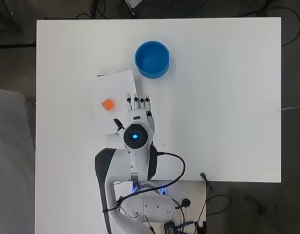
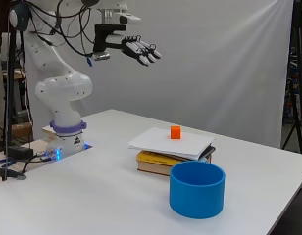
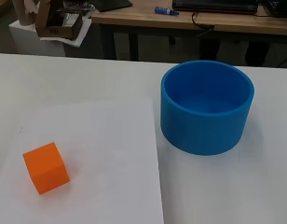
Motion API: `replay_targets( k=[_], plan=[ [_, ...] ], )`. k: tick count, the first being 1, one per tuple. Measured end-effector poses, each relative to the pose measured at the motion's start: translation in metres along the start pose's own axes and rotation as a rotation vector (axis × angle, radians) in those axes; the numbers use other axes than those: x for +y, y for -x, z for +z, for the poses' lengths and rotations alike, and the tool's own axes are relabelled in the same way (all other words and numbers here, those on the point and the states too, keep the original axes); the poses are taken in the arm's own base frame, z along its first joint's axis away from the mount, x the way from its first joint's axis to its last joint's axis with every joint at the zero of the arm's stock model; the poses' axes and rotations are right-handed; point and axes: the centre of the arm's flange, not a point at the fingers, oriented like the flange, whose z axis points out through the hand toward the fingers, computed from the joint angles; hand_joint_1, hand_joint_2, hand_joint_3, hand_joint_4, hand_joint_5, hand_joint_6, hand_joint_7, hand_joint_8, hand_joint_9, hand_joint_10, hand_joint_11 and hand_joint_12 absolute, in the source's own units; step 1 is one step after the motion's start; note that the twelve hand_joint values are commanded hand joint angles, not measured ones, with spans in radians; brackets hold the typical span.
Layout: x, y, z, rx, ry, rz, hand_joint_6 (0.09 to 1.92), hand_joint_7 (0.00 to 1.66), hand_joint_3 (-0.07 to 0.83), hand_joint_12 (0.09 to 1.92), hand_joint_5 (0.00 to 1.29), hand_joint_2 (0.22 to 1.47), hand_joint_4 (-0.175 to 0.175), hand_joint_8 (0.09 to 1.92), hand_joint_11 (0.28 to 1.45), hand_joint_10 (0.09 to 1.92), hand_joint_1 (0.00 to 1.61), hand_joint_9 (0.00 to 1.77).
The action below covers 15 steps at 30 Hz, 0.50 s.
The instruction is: Teleoperate dual arm-hand system to pick and place objects
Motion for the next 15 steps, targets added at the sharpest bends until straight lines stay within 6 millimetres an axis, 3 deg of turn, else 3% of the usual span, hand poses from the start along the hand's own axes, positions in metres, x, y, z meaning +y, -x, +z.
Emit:
replay_targets(
  k=[3,7,10,15],
  plan=[
    [0.020,-0.009,0.016,-0.037,-0.055,-0.014,0.09,0.45,0.002,0.09,0.26,1.01,0.065,0.09,0.50,0.09,0.26,0.59],
    [0.043,-0.031,0.053,-0.092,-0.119,-0.060,0.09,0.45,0.001,0.09,0.30,1.01,0.071,0.09,0.50,0.09,0.26,0.58],
    [0.042,-0.046,0.072,-0.073,-0.097,-0.102,0.09,0.44,0.002,0.09,0.34,1.02,0.080,0.09,0.49,0.09,0.27,0.54],
    [0.028,-0.067,0.119,0.035,-0.034,-0.220,0.09,0.50,0.002,0.09,0.36,1.04,0.047,0.09,0.52,0.09,0.26,0.57]
  ],
)
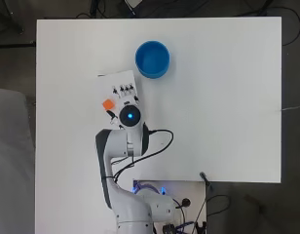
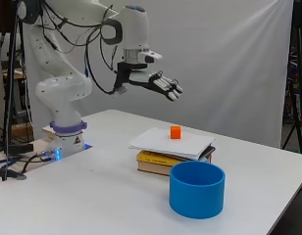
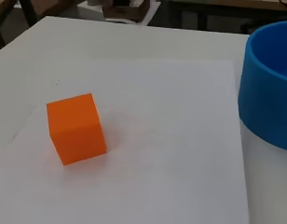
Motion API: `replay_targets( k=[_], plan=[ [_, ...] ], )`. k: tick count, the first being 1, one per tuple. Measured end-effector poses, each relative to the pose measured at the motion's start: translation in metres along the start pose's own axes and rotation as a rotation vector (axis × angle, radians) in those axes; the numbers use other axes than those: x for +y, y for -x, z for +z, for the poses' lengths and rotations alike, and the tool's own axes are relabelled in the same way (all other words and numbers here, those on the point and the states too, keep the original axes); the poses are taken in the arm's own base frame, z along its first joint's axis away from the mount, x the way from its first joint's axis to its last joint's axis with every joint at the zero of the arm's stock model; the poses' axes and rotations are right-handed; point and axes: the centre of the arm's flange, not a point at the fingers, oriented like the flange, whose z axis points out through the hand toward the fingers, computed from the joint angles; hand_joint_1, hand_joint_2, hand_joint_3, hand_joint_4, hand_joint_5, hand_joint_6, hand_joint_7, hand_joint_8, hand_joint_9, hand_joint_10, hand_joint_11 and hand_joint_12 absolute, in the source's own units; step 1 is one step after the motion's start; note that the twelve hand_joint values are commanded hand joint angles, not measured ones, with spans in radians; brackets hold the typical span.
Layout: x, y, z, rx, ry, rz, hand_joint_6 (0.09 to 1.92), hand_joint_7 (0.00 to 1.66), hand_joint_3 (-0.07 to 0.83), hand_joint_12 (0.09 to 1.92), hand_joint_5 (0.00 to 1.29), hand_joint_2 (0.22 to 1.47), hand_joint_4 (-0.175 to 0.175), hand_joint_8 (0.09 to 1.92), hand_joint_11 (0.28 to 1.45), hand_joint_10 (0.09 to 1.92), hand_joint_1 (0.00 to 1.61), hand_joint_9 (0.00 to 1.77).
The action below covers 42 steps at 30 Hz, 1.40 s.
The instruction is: Teleoperate dual arm-hand system to pick and place objects
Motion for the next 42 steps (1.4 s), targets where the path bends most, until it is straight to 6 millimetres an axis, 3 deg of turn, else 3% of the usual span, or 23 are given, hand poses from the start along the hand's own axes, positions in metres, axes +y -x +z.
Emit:
replay_targets(
  k=[4,8,12,17,21,23,24,25,26,27,28,29,30,33,34,36,37,39,40,42],
  plan=[
    [0.004,-0.022,0.041,0.030,0.010,-0.051,0.09,0.52,0.004,0.09,0.38,1.05,0.040,0.09,0.54,0.09,0.29,0.58],
    [0.012,-0.037,0.083,0.016,-0.091,-0.065,0.09,0.46,0.004,0.09,0.35,1.06,0.006,0.09,0.51,0.09,0.32,0.52],
    [0.021,-0.055,0.118,-0.005,-0.162,-0.080,0.09,0.44,0.003,0.09,0.34,1.06,-0.005,0.09,0.50,0.09,0.34,0.51],
    [0.025,-0.080,0.145,-0.008,-0.165,-0.147,0.09,0.46,0.005,0.09,0.33,1.06,-0.011,0.09,0.52,0.09,0.35,0.53],
    [0.025,-0.080,0.151,0.018,-0.138,-0.197,0.09,0.47,0.007,0.09,0.33,1.07,-0.012,0.09,0.53,0.09,0.35,0.55],
    [0.024,-0.076,0.155,0.025,-0.140,-0.195,0.09,0.59,0.006,0.09,0.44,1.10,0.009,0.09,0.59,0.09,0.38,0.65],
    [0.023,-0.074,0.155,0.027,-0.139,-0.194,0.09,0.68,0.004,0.09,0.58,1.13,0.050,0.09,0.64,0.09,0.44,0.73],
    [0.021,-0.071,0.155,0.031,-0.136,-0.191,0.49,0.69,0.001,0.27,0.67,1.19,0.036,0.60,0.67,0.54,0.69,0.76],
    [0.018,-0.066,0.156,0.038,-0.132,-0.187,0.96,0.64,0.014,0.72,0.63,1.27,0.010,1.17,0.64,1.12,0.85,0.77],
    [0.016,-0.061,0.158,0.049,-0.128,-0.184,1.22,0.60,0.018,1.16,0.59,1.32,-0.056,1.53,0.63,1.50,0.96,0.80],
    [0.016,-0.056,0.160,0.066,-0.125,-0.185,1.37,0.66,0.011,1.49,0.59,1.33,0.017,1.74,0.69,1.71,0.93,0.92],
    [0.017,-0.051,0.161,0.082,-0.123,-0.193,1.46,0.73,0.005,1.70,0.60,1.32,0.086,1.84,0.77,1.82,0.89,1.03],
    [0.019,-0.047,0.161,0.097,-0.124,-0.207,1.50,0.78,0.002,1.81,0.61,1.32,0.129,1.90,0.82,1.87,0.86,1.10],
    [0.022,-0.039,0.154,0.124,-0.151,-0.259,1.53,0.82,0.000,1.91,0.62,1.31,0.171,1.92,0.93,1.92,0.83,1.18],
    [0.023,-0.037,0.151,0.126,-0.160,-0.269,1.51,0.74,0.008,1.92,0.59,1.33,0.053,1.92,0.87,1.92,0.93,1.10],
    [0.028,-0.035,0.137,0.128,-0.153,-0.275,1.53,0.63,0.010,1.87,0.52,1.37,-0.064,1.90,0.74,1.92,1.03,0.93],
    [0.034,-0.037,0.124,0.127,-0.126,-0.278,1.53,0.61,0.009,1.89,0.50,1.38,-0.107,1.91,0.76,1.92,1.05,0.94],
    [0.049,-0.040,0.094,0.119,-0.061,-0.287,1.54,0.64,-0.002,1.91,0.57,1.34,0.071,1.92,0.81,1.92,0.90,1.00],
    [0.055,-0.042,0.076,0.119,-0.032,-0.286,1.54,0.66,-0.003,1.92,0.59,1.33,0.122,1.92,0.82,1.92,0.86,1.02],
    [0.067,-0.043,0.033,0.122,0.024,-0.262,1.54,0.70,-0.002,1.92,0.60,1.32,0.164,1.92,0.80,1.92,0.83,1.05]
  ],
)
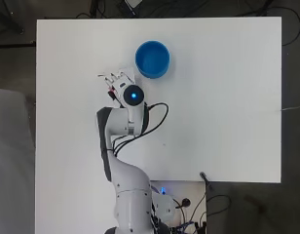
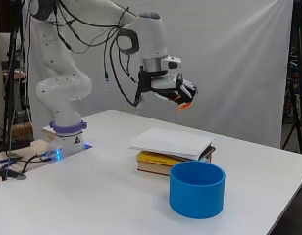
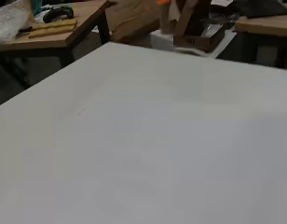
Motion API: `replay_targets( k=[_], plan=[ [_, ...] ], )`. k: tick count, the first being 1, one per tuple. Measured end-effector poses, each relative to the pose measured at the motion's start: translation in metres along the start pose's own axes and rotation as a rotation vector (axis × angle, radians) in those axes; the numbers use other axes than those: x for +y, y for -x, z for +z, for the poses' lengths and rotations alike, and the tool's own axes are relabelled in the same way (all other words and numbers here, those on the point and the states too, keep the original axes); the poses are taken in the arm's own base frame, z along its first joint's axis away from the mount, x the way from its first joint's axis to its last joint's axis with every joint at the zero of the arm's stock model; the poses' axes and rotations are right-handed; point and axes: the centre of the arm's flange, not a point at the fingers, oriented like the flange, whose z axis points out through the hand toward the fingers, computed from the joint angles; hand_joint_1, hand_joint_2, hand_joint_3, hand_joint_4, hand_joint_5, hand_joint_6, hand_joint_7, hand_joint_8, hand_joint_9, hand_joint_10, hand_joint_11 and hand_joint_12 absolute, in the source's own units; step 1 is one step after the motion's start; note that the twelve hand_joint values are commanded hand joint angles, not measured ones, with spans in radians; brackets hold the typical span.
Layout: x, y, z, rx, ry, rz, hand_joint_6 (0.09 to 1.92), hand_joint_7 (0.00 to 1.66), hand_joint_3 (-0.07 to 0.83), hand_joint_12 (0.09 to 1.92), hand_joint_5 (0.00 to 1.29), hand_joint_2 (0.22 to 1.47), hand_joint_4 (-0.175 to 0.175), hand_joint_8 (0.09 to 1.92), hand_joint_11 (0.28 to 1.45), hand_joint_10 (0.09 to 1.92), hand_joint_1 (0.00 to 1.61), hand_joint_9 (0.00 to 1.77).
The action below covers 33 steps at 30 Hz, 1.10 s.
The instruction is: Teleoperate dual arm-hand system to pick and place objects
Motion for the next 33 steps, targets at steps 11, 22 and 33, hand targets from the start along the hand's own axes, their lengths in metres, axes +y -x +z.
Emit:
replay_targets(
  k=[11,22,33],
  plan=[
    [0.097,0.025,-0.155,-0.110,0.154,0.292,1.49,0.89,0.000,1.83,0.65,1.29,0.175,1.85,0.76,1.92,0.85,1.13],
    [0.163,0.088,-0.021,-0.178,-0.083,0.464,1.46,0.98,-0.001,1.77,0.67,1.28,0.175,1.79,0.77,1.90,0.86,1.20],
    [0.169,0.114,0.090,-0.156,-0.196,0.457,1.47,1.04,0.002,1.82,0.66,1.28,0.175,1.92,0.91,1.92,0.86,1.33]
  ],
)
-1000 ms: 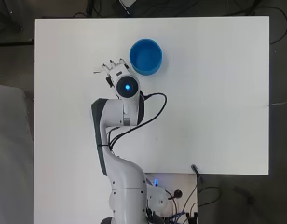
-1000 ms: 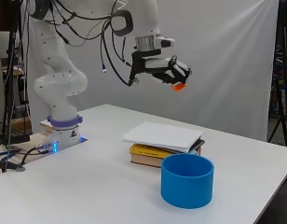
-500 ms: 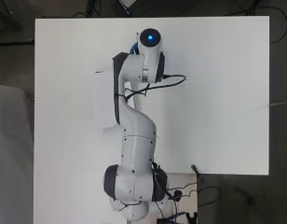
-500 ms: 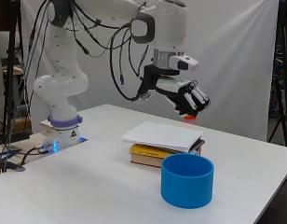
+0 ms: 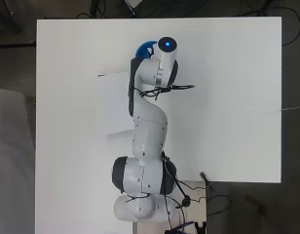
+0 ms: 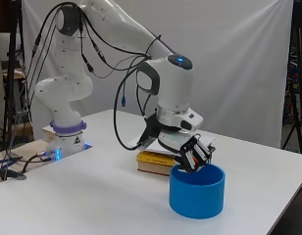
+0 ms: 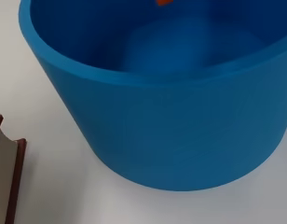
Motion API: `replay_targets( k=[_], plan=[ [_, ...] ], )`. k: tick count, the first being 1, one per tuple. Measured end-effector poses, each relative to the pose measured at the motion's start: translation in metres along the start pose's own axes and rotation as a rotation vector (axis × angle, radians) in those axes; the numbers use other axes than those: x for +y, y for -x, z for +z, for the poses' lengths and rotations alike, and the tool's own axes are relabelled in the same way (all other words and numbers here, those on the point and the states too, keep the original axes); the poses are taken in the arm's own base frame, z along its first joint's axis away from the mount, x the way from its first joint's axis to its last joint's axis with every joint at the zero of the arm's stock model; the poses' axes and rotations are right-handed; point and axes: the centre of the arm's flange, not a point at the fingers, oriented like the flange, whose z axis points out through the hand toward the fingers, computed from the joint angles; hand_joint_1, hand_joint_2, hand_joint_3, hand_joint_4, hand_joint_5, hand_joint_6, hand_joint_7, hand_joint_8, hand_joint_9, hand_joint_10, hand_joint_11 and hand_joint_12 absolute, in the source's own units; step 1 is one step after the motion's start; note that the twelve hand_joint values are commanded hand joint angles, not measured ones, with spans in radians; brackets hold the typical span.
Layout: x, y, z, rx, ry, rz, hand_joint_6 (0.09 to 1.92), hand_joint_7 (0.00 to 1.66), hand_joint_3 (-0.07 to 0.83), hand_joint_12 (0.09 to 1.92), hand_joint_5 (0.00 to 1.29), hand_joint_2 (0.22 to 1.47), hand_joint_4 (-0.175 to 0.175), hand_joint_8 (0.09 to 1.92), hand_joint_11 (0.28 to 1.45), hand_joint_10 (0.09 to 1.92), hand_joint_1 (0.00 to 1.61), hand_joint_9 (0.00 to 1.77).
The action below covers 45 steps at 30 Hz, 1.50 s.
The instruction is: Teleoperate dual arm-hand system to pick and place objects
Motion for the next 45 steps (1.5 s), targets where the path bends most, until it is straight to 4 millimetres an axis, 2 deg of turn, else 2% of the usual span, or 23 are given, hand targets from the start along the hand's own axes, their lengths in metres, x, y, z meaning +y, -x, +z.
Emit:
replay_targets(
  k=[1,2,3,4,5,7,11,15,18,21,23,24,26,28,31,33,34,36,42,45],
  plan=[
    [0.004,-0.004,0.005,-0.003,-0.005,-0.006,1.00,0.81,-0.005,1.39,0.53,1.26,0.109,1.43,0.76,1.50,0.78,1.09],
    [0.008,-0.008,0.013,-0.012,-0.023,-0.011,0.56,0.48,-0.021,0.88,0.32,1.11,0.080,0.83,0.57,0.95,0.49,0.66],
    [0.010,-0.012,0.021,-0.025,-0.043,-0.014,0.29,0.26,-0.025,0.50,0.17,0.95,0.080,0.44,0.45,0.54,0.26,0.35],
    [0.013,-0.015,0.027,-0.040,-0.063,-0.007,0.14,0.13,-0.017,0.27,0.08,0.87,0.085,0.22,0.40,0.28,0.13,0.19],
    [0.016,-0.018,0.031,-0.051,-0.081,0.013,0.09,0.06,-0.007,0.14,0.04,0.85,0.092,0.10,0.39,0.15,0.06,0.12],
    [0.026,-0.027,0.025,-0.045,-0.097,0.077,0.09,0.01,0.007,0.09,0.01,0.89,0.103,0.09,0.41,0.09,0.01,0.12],
    [0.040,-0.048,-0.014,-0.022,-0.071,0.137,0.09,0.01,0.018,0.09,0.01,0.96,0.109,0.09,0.41,0.09,0.00,0.15],
    [0.032,-0.054,-0.054,0.019,-0.029,0.111,0.09,0.13,0.002,0.09,0.08,0.99,0.094,0.09,0.41,0.09,0.02,0.26],
    [0.007,-0.048,-0.072,0.027,-0.017,0.094,0.09,0.19,-0.010,0.09,0.14,0.93,0.076,0.09,0.43,0.09,0.11,0.35],
    [-0.021,-0.037,-0.068,-0.007,-0.074,0.072,0.09,0.27,-0.009,0.09,0.23,0.86,0.034,0.09,0.45,0.09,0.19,0.44],
    [-0.032,-0.035,-0.065,-0.031,-0.116,0.051,0.09,0.29,-0.007,0.09,0.25,0.84,0.020,0.09,0.44,0.09,0.20,0.45],
    [-0.036,-0.036,-0.070,-0.033,-0.120,0.039,0.09,0.32,-0.005,0.09,0.26,0.84,0.017,0.09,0.44,0.09,0.20,0.46],
    [-0.045,-0.039,-0.098,-0.012,-0.088,0.010,0.09,0.37,0.002,0.09,0.28,0.86,0.016,0.09,0.44,0.09,0.19,0.49],
    [-0.061,-0.039,-0.143,0.029,-0.021,-0.017,0.09,0.41,0.010,0.09,0.29,0.90,0.021,0.09,0.45,0.09,0.17,0.51],
    [-0.101,-0.032,-0.204,0.083,0.075,-0.056,0.09,0.44,0.015,0.09,0.31,0.92,0.029,0.09,0.46,0.09,0.16,0.53],
    [-0.133,-0.024,-0.218,0.092,0.099,-0.082,0.09,0.44,0.016,0.09,0.31,0.93,0.031,0.09,0.46,0.09,0.16,0.53],
    [-0.149,-0.020,-0.217,0.088,0.100,-0.093,0.09,0.45,0.017,0.09,0.32,0.94,0.032,0.09,0.46,0.09,0.16,0.54],
    [-0.182,-0.010,-0.203,0.068,0.087,-0.115,0.09,0.48,0.010,0.09,0.33,0.96,0.034,0.09,0.47,0.09,0.17,0.55],
    [-0.281,0.028,-0.134,0.001,0.045,-0.154,0.09,0.48,0.002,0.09,0.32,0.96,0.025,0.09,0.48,0.09,0.14,0.56],
    [-0.306,0.043,-0.104,-0.013,0.016,-0.129,0.09,0.43,0.001,0.09,0.32,0.96,0.025,0.09,0.46,0.09,0.14,0.49]
  ],
)
